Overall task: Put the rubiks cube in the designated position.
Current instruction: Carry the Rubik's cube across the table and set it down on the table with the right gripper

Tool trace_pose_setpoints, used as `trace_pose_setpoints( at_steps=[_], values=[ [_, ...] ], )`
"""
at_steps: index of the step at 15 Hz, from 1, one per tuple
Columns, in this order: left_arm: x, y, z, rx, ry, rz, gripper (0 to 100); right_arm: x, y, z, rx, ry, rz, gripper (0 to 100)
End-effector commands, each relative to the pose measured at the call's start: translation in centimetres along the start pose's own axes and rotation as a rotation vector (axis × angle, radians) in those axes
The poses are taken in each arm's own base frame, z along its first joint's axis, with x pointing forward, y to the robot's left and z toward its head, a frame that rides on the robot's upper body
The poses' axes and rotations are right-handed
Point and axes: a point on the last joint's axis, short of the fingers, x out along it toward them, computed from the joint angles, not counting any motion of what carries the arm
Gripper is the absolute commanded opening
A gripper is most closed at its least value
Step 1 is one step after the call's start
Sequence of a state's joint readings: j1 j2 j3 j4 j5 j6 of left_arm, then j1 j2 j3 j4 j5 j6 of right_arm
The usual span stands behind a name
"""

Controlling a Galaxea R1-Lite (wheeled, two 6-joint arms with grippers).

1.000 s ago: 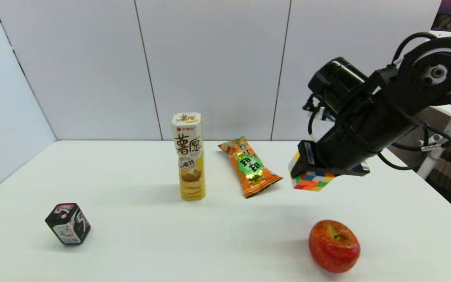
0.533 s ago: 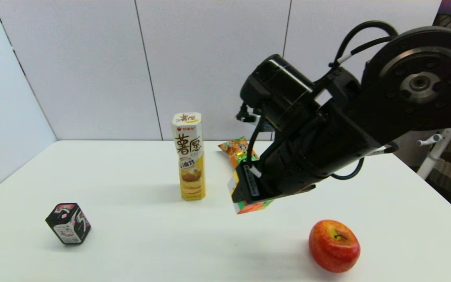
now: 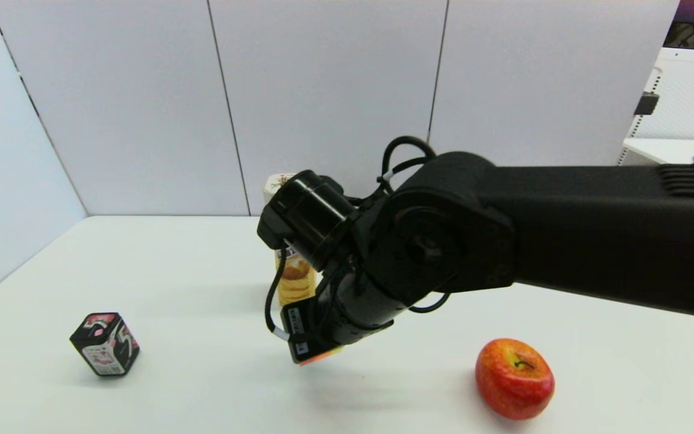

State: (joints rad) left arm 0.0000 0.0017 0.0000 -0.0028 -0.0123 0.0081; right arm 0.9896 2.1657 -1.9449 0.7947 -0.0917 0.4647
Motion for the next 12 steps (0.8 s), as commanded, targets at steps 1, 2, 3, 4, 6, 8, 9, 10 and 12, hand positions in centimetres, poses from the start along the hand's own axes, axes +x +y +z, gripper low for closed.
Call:
trace_pose_setpoints(
  at_steps=[1,2,3,4,6,8,9,10,12],
  values=[
    [0.0,0.0,0.0,0.0,0.0,0.0,100,3.9,0.5,-0.2,-0.04,0.023,-0.014,0],
    [0.0,0.0,0.0,0.0,0.0,0.0,100,4.0,0.4,-0.2,-0.042,0.024,-0.016,0],
    [0.0,0.0,0.0,0.0,0.001,0.0,100,4.0,0.4,-0.2,-0.044,0.026,-0.017,0],
    [0.0,0.0,0.0,0.0,0.0,0.0,100,4.0,0.4,-0.2,-0.045,0.024,-0.016,0],
    [0.0,0.0,0.0,0.0,0.001,0.0,100,3.9,0.3,-0.1,-0.056,0.025,-0.015,0],
    [0.0,0.0,0.0,0.0,0.001,0.0,100,3.6,0.3,0.1,-0.062,0.016,-0.006,100],
    [0.0,0.0,0.0,0.0,0.0,0.0,100,3.4,0.3,0.1,-0.061,0.013,-0.004,100],
    [0.0,0.0,0.0,0.0,0.0,0.0,100,3.0,0.3,0.1,-0.06,0.005,0.0,100],
    [0.0,0.0,0.0,0.0,0.001,0.0,100,1.9,0.3,0.4,-0.058,-0.017,0.01,100]
  ],
)
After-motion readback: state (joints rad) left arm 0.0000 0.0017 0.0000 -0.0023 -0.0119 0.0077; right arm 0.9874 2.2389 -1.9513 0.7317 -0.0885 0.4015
